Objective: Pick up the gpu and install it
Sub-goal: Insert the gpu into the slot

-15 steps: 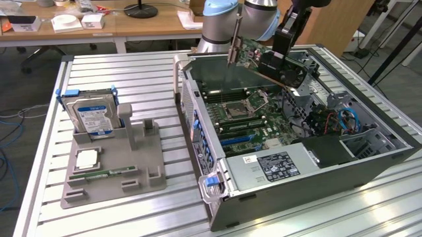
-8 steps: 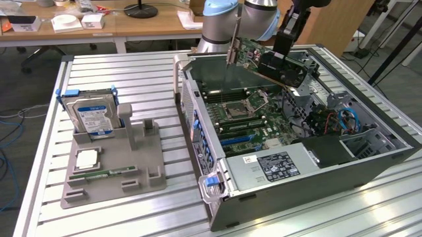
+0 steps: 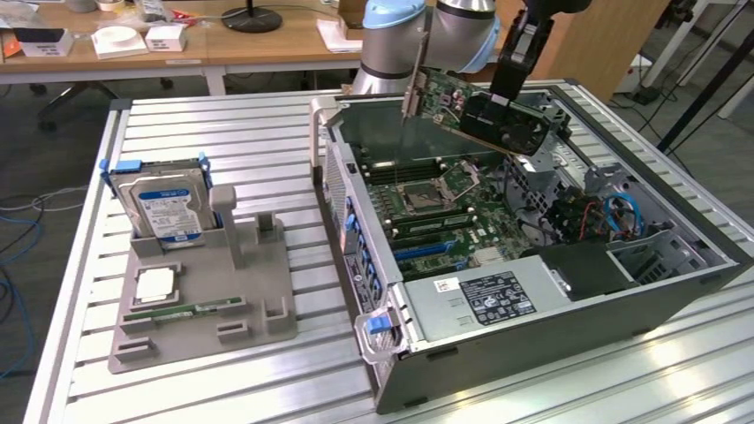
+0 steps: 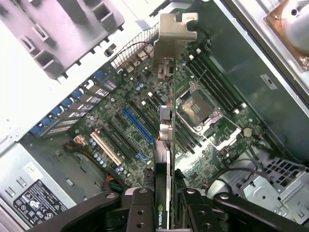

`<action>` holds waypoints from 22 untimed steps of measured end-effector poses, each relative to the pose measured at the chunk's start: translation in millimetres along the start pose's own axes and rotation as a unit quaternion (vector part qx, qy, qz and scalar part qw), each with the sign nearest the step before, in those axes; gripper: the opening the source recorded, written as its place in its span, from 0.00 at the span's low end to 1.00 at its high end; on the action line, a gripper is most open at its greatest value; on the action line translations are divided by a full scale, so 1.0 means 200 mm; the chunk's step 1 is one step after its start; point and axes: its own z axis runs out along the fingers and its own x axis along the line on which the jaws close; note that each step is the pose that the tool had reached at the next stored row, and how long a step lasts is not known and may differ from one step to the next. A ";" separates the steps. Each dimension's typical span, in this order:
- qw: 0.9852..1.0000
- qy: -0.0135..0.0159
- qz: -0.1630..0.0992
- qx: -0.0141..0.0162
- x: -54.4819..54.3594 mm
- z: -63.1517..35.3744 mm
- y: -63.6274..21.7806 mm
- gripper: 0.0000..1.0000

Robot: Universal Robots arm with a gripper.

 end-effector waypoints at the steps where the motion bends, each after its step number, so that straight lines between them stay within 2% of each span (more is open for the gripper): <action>1: 1.000 0.000 -0.004 0.000 0.00 0.000 0.000 0.26; 10: 0.999 0.002 -0.034 -0.001 0.00 0.000 0.000 0.26; 22: 0.997 0.003 -0.071 -0.002 0.00 0.000 0.000 0.26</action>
